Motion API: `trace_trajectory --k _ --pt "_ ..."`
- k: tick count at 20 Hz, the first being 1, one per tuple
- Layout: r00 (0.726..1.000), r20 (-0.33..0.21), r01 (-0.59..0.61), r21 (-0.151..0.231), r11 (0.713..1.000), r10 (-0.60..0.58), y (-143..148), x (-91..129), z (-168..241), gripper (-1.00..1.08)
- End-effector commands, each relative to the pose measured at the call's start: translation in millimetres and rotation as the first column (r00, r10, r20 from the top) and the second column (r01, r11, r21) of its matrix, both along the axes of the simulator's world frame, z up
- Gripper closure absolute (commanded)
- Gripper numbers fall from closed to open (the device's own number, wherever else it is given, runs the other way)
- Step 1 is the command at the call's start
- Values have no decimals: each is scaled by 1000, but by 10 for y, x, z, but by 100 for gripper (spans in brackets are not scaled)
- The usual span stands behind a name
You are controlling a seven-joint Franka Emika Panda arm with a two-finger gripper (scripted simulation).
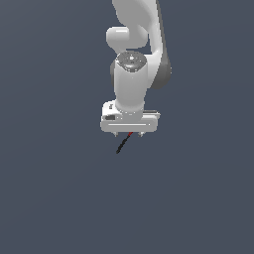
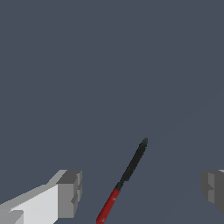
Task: Pick up the object and move it to a goal position.
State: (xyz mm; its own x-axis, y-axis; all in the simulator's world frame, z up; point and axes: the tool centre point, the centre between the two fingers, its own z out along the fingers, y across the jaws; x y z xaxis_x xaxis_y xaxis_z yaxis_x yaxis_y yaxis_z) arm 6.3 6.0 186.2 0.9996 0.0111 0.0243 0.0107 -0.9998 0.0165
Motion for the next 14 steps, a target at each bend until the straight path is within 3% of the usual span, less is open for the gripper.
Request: trace_trajectory --k 1,14 --pt "1000 0 0 0 1000 0 0 0 0 -92" --pt "999 17 51 9 999 -51 -294 14 29 -92"
